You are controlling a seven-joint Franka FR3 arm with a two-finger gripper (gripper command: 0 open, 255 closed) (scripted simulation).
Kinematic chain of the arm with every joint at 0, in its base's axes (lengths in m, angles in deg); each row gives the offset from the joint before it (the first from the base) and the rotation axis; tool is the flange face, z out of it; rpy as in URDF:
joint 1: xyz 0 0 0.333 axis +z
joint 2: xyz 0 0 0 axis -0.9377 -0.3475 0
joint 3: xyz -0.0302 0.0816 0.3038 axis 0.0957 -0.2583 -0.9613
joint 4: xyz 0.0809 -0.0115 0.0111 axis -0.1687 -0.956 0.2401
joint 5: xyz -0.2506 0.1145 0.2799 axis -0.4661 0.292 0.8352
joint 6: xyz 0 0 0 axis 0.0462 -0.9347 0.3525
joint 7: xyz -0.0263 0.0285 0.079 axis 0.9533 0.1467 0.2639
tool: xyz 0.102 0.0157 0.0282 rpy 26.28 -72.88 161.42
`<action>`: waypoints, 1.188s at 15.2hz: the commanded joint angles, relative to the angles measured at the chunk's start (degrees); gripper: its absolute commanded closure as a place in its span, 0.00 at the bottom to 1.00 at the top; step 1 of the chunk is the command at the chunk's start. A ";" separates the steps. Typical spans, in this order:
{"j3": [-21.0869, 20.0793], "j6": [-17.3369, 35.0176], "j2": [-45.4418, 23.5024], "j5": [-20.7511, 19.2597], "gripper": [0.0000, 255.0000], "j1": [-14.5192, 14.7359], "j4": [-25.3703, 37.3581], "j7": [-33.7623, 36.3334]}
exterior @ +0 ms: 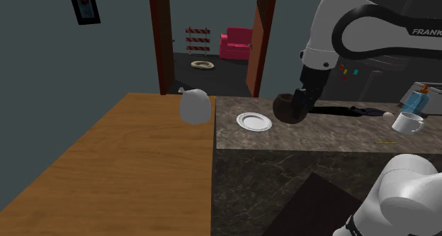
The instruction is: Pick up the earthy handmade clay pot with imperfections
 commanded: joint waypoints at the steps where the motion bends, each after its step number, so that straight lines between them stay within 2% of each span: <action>1: 0.00 0.00 0.00 0.00 0.00 0.00 0.00 0.00; 10: 11.38 7.48 -9.03 -6.01 0.00 -2.77 1.44 -14.47; 18: 20.71 13.74 -22.00 -7.36 0.00 -3.92 8.11 -27.42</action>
